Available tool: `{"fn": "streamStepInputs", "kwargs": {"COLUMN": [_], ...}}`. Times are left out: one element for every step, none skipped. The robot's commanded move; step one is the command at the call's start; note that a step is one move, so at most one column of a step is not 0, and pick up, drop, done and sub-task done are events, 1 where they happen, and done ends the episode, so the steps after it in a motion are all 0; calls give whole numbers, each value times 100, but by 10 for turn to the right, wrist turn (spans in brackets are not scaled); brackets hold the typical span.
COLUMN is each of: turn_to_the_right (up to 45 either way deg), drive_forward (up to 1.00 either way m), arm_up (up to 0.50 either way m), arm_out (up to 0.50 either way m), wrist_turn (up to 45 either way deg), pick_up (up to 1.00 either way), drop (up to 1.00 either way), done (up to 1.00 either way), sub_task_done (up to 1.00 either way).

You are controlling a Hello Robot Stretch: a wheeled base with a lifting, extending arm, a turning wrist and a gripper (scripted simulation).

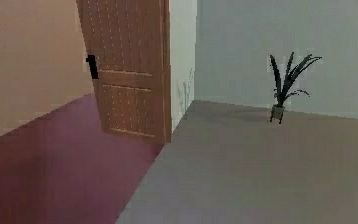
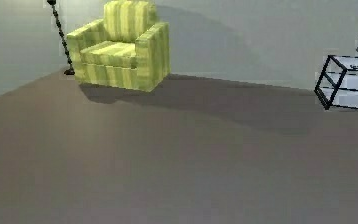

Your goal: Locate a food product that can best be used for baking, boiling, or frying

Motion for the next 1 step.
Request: {"fn": "streamStepInputs", "kwargs": {"turn_to_the_right": [0], "drive_forward": [40], "arm_up": [0], "arm_out": [0], "wrist_turn": [0], "pick_up": [0], "drop": [0], "done": [0], "sub_task_done": [0]}}
